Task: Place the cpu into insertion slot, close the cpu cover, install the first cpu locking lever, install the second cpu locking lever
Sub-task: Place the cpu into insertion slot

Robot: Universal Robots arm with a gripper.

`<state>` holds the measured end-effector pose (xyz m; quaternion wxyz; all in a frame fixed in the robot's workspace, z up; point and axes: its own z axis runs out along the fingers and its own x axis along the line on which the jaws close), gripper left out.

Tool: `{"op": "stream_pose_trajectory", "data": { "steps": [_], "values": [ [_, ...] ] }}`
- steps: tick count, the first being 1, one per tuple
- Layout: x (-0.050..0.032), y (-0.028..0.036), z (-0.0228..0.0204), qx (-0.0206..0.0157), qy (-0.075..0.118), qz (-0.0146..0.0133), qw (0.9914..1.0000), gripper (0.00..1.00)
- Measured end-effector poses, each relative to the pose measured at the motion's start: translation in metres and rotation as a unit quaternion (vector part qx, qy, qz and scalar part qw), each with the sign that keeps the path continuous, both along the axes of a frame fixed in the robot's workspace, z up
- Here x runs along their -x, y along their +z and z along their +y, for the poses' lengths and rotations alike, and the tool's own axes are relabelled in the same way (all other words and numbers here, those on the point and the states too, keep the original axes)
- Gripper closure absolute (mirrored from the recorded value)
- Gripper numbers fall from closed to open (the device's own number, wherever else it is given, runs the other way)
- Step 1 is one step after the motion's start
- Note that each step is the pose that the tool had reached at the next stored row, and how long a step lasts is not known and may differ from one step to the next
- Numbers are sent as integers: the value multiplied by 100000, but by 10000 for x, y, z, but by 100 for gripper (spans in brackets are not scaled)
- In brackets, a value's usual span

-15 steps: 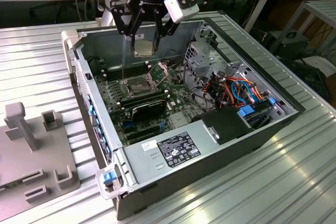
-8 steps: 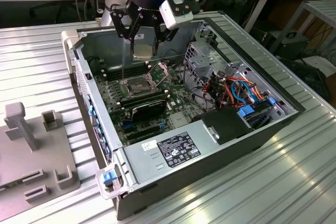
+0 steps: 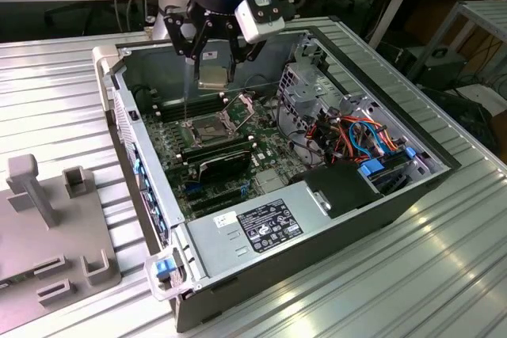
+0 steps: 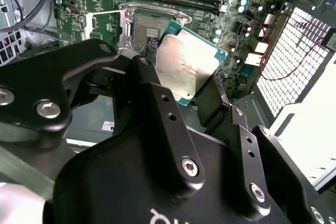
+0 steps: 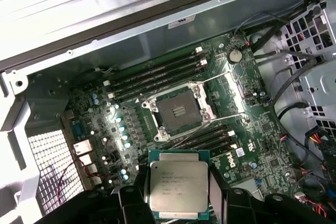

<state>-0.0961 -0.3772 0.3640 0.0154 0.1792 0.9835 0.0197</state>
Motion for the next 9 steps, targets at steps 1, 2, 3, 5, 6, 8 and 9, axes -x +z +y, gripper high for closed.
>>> {"op": "stream_pose_trajectory", "data": {
  "steps": [1,2,3,5,6,8,9],
  "values": [
    [0,-2,15,-2,-4,-2,100000,45],
    [0,-4,31,2,-4,2,100000,45],
    [0,-6,49,3,-4,2,100000,45],
    [-3,-13,84,-2,0,0,100000,45],
    [-4,-17,103,-4,0,-5,100000,45],
    [-8,-22,155,11,5,-3,100000,45],
    [-10,-25,183,31,-30,2,100000,45]
  ]
}}
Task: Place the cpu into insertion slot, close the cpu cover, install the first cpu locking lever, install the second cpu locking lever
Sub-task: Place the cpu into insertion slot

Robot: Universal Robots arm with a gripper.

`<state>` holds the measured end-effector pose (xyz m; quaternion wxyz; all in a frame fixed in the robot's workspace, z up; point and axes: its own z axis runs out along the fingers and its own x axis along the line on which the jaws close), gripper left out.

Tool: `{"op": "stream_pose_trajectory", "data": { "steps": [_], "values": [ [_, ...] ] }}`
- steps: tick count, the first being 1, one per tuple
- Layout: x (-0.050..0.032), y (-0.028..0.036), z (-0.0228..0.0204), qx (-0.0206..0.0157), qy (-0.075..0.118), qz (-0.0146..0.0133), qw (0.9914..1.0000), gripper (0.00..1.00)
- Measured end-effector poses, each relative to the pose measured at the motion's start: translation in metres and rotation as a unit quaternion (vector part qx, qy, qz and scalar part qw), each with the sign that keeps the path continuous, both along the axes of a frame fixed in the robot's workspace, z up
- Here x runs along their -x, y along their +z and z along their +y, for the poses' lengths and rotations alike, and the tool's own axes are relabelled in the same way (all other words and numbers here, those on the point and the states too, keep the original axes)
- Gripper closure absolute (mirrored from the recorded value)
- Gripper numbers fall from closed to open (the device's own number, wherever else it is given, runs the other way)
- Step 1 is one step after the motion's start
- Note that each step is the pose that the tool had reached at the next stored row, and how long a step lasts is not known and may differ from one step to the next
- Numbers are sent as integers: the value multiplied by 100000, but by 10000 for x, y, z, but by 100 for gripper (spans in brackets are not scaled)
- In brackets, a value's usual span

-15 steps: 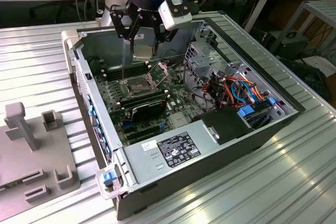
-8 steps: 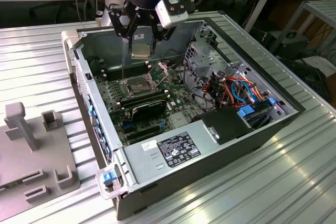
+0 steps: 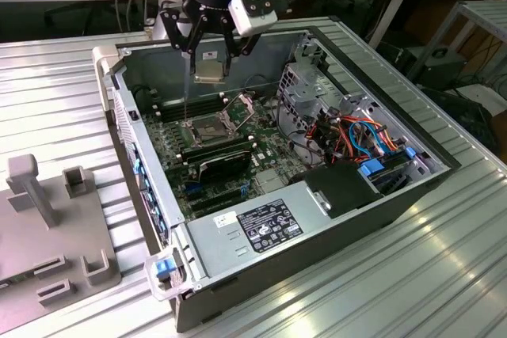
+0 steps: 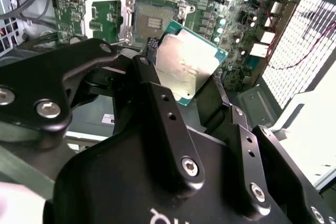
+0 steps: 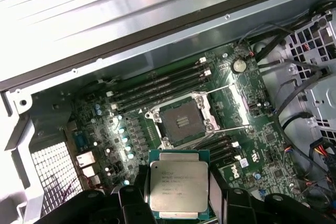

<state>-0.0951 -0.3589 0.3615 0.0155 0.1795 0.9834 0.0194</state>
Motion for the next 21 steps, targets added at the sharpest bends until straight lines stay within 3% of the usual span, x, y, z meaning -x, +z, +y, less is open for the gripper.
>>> {"op": "stream_pose_trajectory", "data": {
  "steps": [3,5,21],
  "values": [
    [-1,-19,10,0,-1791,-2,99984,45],
    [-4,-28,11,1,-4249,-5,99910,45],
    [-7,-35,11,9,-5414,-8,99853,45]
  ]
}}
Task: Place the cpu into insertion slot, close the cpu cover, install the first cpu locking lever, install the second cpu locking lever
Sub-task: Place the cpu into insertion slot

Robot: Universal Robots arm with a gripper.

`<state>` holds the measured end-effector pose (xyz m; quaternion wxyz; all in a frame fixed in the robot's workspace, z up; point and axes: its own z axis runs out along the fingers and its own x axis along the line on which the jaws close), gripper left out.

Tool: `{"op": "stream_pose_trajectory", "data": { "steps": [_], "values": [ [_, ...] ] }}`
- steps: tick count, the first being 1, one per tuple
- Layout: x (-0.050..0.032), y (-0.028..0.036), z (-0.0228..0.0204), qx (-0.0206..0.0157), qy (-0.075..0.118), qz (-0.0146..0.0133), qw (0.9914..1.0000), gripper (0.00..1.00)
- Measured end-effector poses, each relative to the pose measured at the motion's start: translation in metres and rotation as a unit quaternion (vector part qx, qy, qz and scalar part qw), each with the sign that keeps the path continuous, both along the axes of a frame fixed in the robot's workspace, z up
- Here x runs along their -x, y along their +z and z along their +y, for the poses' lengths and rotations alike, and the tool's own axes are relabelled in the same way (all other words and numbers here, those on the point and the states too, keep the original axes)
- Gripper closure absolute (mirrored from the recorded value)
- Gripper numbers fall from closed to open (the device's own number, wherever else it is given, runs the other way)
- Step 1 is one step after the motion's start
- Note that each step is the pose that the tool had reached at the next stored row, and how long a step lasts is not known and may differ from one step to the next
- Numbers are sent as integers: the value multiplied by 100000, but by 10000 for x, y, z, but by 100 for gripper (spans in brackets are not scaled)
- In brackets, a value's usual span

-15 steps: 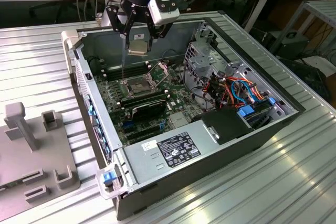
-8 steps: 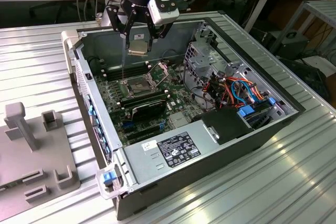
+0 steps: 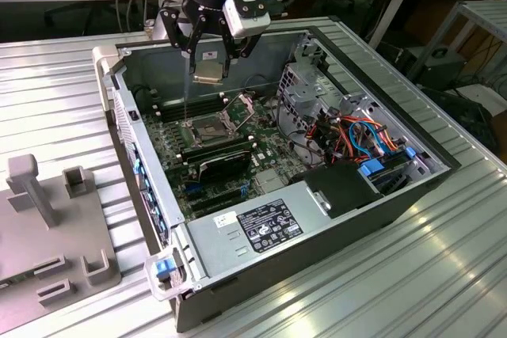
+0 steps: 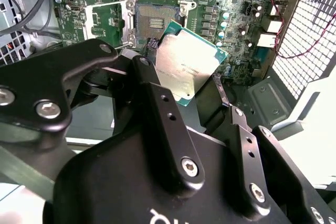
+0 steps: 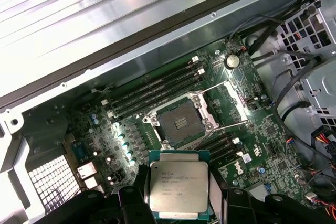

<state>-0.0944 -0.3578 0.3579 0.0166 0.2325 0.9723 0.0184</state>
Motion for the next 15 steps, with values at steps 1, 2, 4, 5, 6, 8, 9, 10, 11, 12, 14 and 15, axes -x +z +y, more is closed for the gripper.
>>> {"op": "stream_pose_trajectory", "data": {
  "steps": [1,2,4,5,6,8,9,10,11,12,14,15],
  "values": [
    [0,-5,0,6,-773,6,99997,45],
    [0,-11,-1,5,-1746,6,99985,45],
    [0,-22,-1,6,-3506,5,99939,45],
    [0,-27,-1,3,-4319,7,99907,45],
    [-1,-33,-1,4,-5016,7,99874,45],
    [-25,-59,6,5,-5575,31,99844,45],
    [-36,-75,11,9,-5573,57,99845,45],
    [-44,-87,16,9,-5572,69,99845,45],
    [-65,-115,29,4,-5581,78,99844,45],
    [-82,-131,35,8,-5642,91,99841,45],
    [-109,-173,36,5,-6858,97,99765,45],
    [-110,-201,36,8,-8302,104,99655,45]
  ]
}}
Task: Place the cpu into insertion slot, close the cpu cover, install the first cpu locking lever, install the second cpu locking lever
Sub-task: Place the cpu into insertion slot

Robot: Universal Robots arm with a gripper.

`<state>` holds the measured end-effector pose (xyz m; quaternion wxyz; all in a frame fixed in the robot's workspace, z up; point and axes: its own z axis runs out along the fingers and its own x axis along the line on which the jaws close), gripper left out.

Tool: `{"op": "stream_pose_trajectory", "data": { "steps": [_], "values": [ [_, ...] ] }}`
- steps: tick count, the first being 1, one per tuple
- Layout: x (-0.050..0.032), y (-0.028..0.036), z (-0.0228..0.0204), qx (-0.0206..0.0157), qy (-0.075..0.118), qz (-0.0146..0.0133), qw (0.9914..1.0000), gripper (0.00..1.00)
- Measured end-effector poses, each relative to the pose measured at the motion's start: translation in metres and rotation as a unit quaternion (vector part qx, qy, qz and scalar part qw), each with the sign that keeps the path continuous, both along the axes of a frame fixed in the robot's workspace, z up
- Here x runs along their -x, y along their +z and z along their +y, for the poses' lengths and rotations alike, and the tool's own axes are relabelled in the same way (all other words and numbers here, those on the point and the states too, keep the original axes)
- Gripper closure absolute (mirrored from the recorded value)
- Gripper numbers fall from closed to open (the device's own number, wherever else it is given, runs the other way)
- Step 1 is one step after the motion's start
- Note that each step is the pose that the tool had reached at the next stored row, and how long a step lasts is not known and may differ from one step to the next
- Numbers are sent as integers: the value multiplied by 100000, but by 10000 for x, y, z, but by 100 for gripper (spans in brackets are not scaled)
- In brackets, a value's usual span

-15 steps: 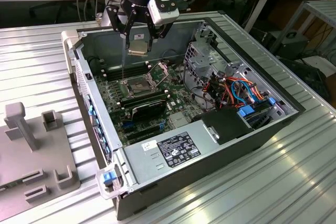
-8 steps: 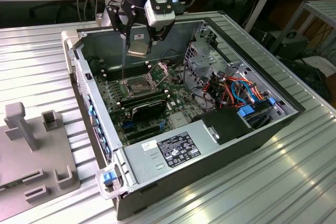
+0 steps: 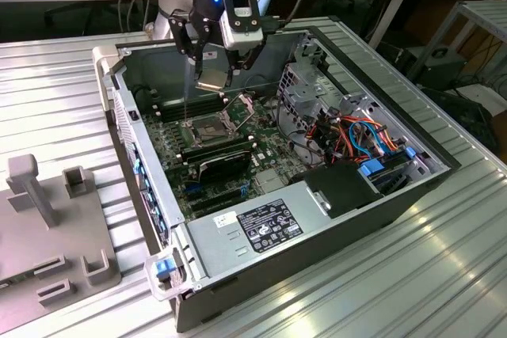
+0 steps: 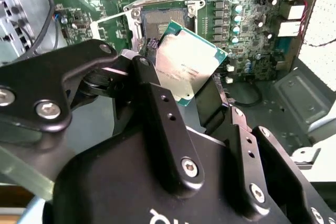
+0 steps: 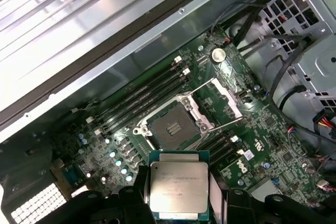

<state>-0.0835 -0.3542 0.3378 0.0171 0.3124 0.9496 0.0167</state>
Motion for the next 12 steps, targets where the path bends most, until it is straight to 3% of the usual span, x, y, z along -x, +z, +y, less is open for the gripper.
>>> {"op": "stream_pose_trajectory", "data": {
  "steps": [6,10,12],
  "values": [
    [-16,-48,0,-2,-3956,-1,99922,45],
    [-27,-68,1,-9,-7213,-13,99740,45],
    [-27,-68,1,2,-7407,-7,99725,45]
  ]
}}
